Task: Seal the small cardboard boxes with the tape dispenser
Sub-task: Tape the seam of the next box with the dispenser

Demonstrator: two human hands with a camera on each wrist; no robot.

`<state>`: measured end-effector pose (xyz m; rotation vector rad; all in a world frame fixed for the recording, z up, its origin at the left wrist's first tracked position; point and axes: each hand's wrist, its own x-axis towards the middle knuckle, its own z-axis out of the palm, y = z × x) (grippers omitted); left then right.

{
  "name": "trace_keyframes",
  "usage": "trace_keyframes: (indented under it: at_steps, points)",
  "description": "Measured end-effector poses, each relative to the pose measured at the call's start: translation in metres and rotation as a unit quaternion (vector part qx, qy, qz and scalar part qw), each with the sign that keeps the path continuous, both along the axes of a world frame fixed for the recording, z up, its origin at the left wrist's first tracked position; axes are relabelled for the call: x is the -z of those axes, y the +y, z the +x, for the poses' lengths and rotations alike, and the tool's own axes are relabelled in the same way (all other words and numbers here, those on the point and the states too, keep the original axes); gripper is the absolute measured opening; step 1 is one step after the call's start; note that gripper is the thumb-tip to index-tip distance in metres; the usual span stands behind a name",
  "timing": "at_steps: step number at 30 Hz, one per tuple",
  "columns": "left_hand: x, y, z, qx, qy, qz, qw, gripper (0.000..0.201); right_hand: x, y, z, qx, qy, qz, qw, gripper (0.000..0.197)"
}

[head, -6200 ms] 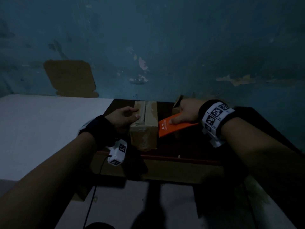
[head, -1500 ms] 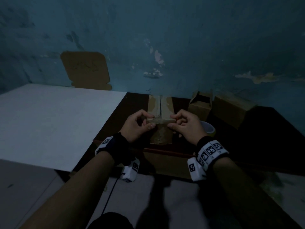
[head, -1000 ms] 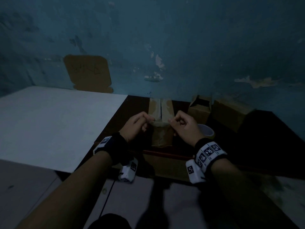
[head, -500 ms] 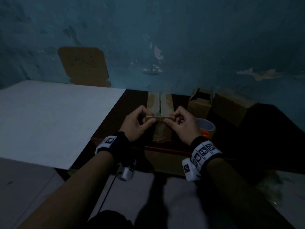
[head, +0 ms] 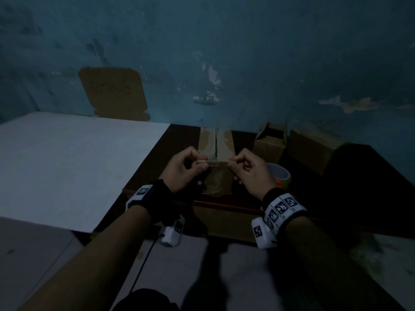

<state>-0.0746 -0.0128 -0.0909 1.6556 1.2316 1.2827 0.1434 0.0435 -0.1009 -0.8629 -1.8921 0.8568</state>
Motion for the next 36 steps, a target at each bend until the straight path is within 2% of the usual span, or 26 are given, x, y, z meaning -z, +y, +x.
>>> trace_keyframes:
  at_steps: [8, 11, 14, 18, 21, 25, 28, 36]
  points:
    - [0.000, 0.001, -0.005, 0.019, -0.038, -0.032, 0.999, 0.014, -0.001, -0.001, 0.006, -0.026, 0.000, -0.033, 0.999, 0.009]
    - [0.000, 0.001, -0.004, 0.005, -0.002, -0.011, 1.000, 0.008, -0.002, -0.003, 0.004, -0.009, -0.017, -0.009, 1.000, 0.014]
    - [0.001, -0.002, 0.002, -0.028, 0.060, 0.021, 0.998, 0.012, 0.001, -0.009, 0.001, 0.012, -0.009, 0.016, 1.000, 0.017]
    - [0.000, 0.000, 0.012, -0.062, 0.062, 0.026, 0.996, 0.021, 0.002, -0.012, -0.001, 0.020, -0.006, 0.006, 1.000, 0.015]
    - [-0.001, 0.000, 0.013, -0.050, 0.044, 0.025, 0.997, 0.022, -0.001, -0.009, 0.006, -0.012, -0.018, -0.028, 0.999, 0.009]
    - [-0.003, -0.001, 0.010, -0.026, 0.035, 0.021, 0.999, 0.020, -0.007, -0.004, 0.013, -0.061, -0.034, -0.044, 0.997, 0.017]
    - [-0.003, 0.001, 0.008, -0.016, 0.026, 0.013, 0.999, 0.018, -0.010, -0.002, 0.008, -0.033, -0.045, -0.017, 0.998, 0.032]
    - [-0.002, 0.008, 0.007, -0.024, 0.059, 0.026, 0.998, 0.019, -0.015, -0.001, -0.002, 0.024, -0.056, 0.020, 0.998, 0.032]
